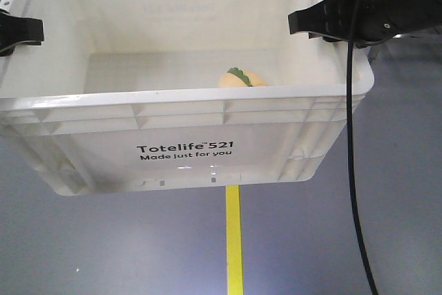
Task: Place moving items into box and shelve
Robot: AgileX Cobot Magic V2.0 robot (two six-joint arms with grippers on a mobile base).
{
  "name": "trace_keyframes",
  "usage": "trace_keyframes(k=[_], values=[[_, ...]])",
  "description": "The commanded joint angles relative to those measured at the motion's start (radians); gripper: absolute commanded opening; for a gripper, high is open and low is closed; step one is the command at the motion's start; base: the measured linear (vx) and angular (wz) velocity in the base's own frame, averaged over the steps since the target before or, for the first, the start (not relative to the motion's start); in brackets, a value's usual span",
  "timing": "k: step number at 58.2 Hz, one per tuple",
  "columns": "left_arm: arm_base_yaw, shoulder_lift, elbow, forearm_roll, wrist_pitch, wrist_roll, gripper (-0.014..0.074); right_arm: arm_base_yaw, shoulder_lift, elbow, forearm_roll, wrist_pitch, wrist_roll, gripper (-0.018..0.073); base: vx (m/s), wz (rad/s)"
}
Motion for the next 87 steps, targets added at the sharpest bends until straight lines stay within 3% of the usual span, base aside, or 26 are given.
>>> trace_keyframes(k=[1,87], values=[[-0.004,-0.037,-0.043,0.021,-0.162,0.030,0.0056,-0.007,-0.048,-0.046,-0.066,-0.123,-0.015,0.0110,0.41,-0.05],[-0.004,-0.037,-0.043,0.021,-0.162,0.030,0.0056,-0.007,-0.048,-0.046,-0.066,-0.123,-0.015,0.0110,0.36,-0.10]])
